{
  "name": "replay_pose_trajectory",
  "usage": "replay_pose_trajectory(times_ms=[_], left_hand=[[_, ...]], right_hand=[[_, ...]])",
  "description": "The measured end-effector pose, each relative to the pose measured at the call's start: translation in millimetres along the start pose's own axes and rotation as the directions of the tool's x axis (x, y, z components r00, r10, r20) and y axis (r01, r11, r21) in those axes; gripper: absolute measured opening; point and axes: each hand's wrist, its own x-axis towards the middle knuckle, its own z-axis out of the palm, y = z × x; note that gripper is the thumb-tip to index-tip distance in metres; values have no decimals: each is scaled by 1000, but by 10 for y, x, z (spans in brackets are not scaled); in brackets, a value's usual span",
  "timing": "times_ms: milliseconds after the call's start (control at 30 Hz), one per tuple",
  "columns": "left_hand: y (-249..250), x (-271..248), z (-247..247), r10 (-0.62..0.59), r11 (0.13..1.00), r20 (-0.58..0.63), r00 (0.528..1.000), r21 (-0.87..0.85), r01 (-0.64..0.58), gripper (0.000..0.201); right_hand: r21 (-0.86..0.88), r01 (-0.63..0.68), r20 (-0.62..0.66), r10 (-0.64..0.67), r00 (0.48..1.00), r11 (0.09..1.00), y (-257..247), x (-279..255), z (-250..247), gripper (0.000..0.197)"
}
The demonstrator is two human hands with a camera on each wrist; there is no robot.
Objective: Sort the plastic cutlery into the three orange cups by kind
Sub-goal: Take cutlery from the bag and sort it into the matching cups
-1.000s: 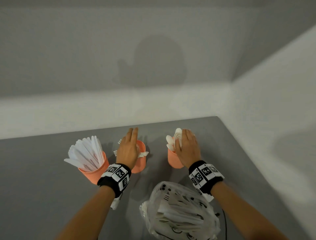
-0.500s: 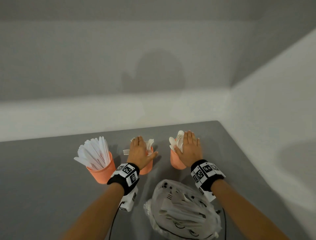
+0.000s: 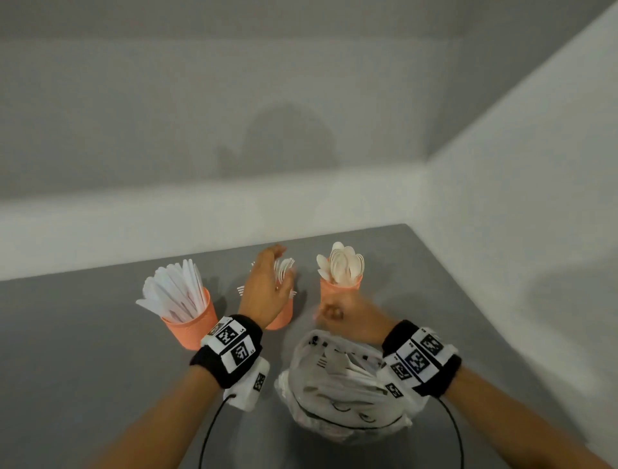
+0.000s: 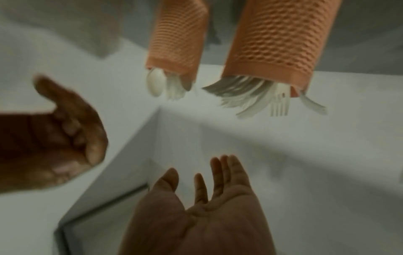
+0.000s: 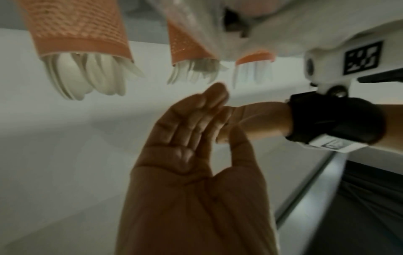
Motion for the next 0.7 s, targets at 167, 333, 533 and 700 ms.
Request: replay_pose_trajectory(times_ms=[167, 333, 533, 700], left_hand=[[195, -433, -10, 20, 984, 214, 977, -178, 19, 19], [107, -728, 180, -83, 988, 498, 863, 156, 5, 19], [98, -908, 230, -347, 915, 624, 700, 390, 106, 39], [182, -937, 198, -304, 936, 578, 757, 327, 126, 51]], right_hand=[[-360, -160, 361, 295, 885, 919, 182, -216, 353, 31], [-508, -322, 270, 503, 821, 799, 416, -316, 606, 57], [-529, -379, 197, 544, 815, 759, 533, -298, 733, 61], [-423, -475, 111, 564, 818, 771, 557, -279, 824, 56]])
